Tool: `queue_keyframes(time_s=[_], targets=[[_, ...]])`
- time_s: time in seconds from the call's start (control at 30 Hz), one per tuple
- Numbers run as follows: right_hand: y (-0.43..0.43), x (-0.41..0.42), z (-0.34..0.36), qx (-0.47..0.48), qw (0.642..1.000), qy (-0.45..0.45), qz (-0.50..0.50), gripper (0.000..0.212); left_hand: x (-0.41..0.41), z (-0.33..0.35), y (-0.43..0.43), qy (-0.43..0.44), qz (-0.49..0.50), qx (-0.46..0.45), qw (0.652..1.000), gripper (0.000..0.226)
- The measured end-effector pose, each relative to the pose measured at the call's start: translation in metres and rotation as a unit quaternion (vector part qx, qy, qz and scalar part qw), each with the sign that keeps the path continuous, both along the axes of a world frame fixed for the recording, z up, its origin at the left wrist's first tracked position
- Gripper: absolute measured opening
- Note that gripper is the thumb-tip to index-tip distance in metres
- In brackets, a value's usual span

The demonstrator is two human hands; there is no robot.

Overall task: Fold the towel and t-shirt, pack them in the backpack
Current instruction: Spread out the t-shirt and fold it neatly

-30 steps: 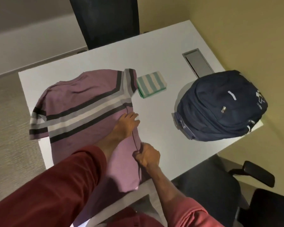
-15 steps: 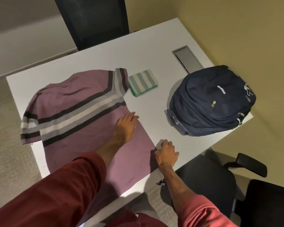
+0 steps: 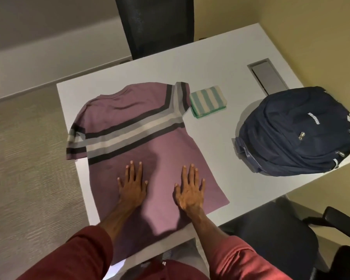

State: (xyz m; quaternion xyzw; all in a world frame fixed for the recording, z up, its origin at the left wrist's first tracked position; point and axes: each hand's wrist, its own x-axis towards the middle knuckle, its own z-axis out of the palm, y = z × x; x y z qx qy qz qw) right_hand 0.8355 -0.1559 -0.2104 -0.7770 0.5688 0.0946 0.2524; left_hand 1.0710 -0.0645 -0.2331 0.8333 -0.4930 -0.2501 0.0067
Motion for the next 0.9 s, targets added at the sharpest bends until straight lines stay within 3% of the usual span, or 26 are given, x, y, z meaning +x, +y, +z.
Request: queue_keyframes(time_s=[0.3, 0.43, 0.67, 0.9], targets=[[0.028, 0.002, 0.017, 0.012, 0.996, 0.082, -0.021, 0.077, 0.012, 0.009, 0.052, -0.004, -0.066, 0.03, 0.997, 0.084], [0.065, 0.017, 0.026, 0.017, 0.998, 0.059, -0.014, 0.077, 0.025, 0.017, 0.092, 0.013, -0.096, 0.006, 0.995, 0.095], [0.162, 0.055, 0.025, 0.043, 0.997, 0.024, 0.058, 0.079, 0.038, 0.015, 0.17, 0.055, -0.145, 0.054, 0.986, 0.115], [0.188, 0.074, 0.023, 0.042, 0.998, 0.032, 0.045, 0.081, 0.042, 0.019, 0.164, 0.041, -0.154, 0.034, 0.987, 0.106]])
